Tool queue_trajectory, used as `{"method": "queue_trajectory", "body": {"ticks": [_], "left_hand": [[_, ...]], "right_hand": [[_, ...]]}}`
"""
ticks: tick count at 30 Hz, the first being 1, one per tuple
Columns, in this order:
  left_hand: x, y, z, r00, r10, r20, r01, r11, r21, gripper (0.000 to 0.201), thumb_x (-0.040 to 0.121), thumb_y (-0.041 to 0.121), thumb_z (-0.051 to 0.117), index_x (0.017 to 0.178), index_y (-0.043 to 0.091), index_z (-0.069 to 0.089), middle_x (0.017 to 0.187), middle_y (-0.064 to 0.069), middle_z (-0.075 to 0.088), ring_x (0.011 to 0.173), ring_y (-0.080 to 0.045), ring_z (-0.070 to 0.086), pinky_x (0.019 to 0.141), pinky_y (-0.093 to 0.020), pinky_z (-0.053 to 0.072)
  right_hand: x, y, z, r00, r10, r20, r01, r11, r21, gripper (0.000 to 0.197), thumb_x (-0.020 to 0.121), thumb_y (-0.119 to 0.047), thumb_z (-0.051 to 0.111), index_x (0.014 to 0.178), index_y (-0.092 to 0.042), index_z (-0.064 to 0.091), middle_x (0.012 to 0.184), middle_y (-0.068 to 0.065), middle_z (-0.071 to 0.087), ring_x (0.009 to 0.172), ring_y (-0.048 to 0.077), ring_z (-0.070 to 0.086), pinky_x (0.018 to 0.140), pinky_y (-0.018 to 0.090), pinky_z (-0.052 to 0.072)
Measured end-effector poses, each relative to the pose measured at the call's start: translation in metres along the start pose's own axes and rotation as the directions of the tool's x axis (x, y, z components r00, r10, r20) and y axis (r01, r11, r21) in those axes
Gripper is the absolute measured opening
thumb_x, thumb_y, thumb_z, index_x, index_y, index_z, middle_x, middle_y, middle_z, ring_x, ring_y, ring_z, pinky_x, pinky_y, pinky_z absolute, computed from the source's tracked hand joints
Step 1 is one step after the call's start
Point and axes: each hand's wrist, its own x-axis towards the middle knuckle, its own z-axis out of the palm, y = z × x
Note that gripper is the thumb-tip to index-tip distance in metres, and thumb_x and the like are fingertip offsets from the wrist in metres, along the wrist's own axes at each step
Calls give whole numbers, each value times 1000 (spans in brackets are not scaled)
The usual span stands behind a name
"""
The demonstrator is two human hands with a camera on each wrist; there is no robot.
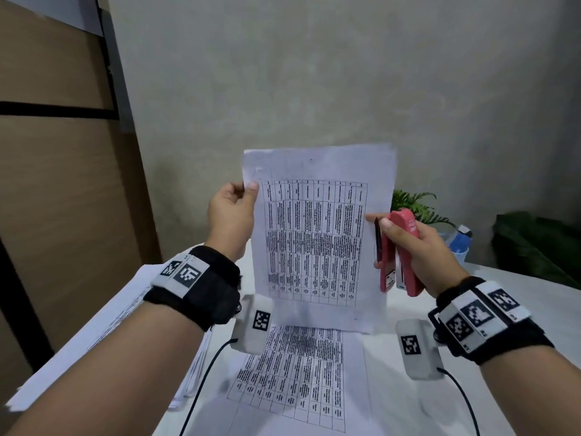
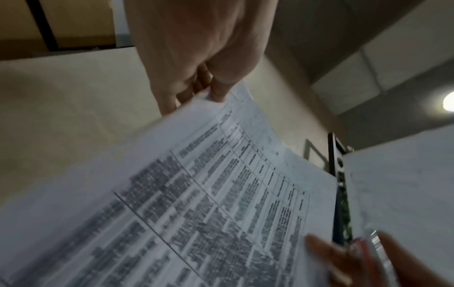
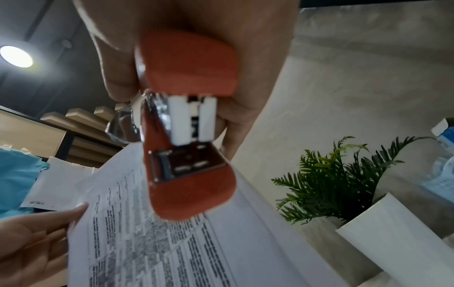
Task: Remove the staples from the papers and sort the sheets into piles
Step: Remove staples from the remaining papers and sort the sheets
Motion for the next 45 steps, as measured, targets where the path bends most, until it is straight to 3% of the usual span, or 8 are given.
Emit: {"method": "queue_trajectory", "body": {"ticks": [6, 15, 22, 28, 32, 37, 41, 45], "left_hand": [[2, 7, -1, 1000, 14, 19, -14, 1000, -14, 16, 95, 5, 54, 83, 15, 53, 84, -3, 65, 75, -15, 63, 74, -33, 54], [-1, -8, -9, 985, -110, 135, 85, 981, 175, 16, 99, 23, 47, 113, 25, 38, 104, 0, 68, 102, -24, 65, 90, -45, 51], [-8, -15, -3, 997, -47, 62, 33, 975, 219, 17, 96, 38, 44, 89, 23, 49, 108, -16, 65, 96, -31, 64, 88, -52, 52], [-23, -15, -1, 994, 28, 103, -58, 952, 299, 10, 102, 27, 38, 97, 22, 44, 89, 13, 50, 77, -2, 48, 58, -10, 39], [-17, -2, -5, 993, 108, 50, -117, 958, 262, 22, 99, 32, 44, 108, 12, 47, 95, 3, 57, 77, -9, 52, 66, -23, 44], [-39, -30, -14, 991, 28, 129, -76, 921, 382, 18, 102, 27, 38, 106, 9, 38, 87, 5, 43, 77, -9, 43, 66, -26, 35], [-33, -33, -17, 992, 46, 116, -92, 899, 428, 28, 102, 25, 38, 77, 18, 27, 71, 6, 25, 60, -9, 27, 54, -27, 26], [-30, -32, -18, 977, 99, 187, -158, 928, 336, 9, 101, 24, 41, 97, 16, 41, 82, 10, 51, 72, 0, 49, 63, -17, 38]], "right_hand": [[0, 5, 6, 998, 48, 27, -49, 998, 32, 71, 54, -67, 71, 109, -24, 66, 79, 8, 59, 59, 24, 63, 53, 30, 54], [-4, 4, 16, 997, 74, -2, -73, 997, 18, 29, 91, -26, 52, 114, -11, 60, 73, 7, 58, 53, 13, 60, 48, 22, 52], [-6, 5, 21, 994, 105, -31, -104, 994, 32, 29, 86, -33, 55, 96, -6, 58, 70, 9, 60, 55, 19, 60, 49, 24, 52], [-10, 3, 28, 998, 55, -36, -56, 998, -27, 44, 76, -43, 59, 101, -7, 62, 67, 0, 59, 57, 16, 61, 54, 27, 54], [-8, -3, 24, 1000, 4, -28, -7, 996, -94, 42, 74, -49, 58, 96, -13, 62, 63, -4, 61, 57, 18, 63, 59, 33, 57], [-17, 14, 29, 972, 217, 92, -203, 969, -143, 42, 73, -50, 58, 89, -11, 58, 70, 8, 63, 59, 22, 61, 65, 42, 55], [-10, 5, 30, 989, 60, -132, -92, 964, -249, 40, 64, -72, 52, 88, -41, 54, 97, 16, 62, 68, 23, 60, 60, 40, 56], [14, -43, 30, 817, -319, -480, 213, 941, -264, 32, 63, -84, 48, 77, -56, 46, 102, 21, 56, 79, 37, 60, 72, 52, 54]]}}
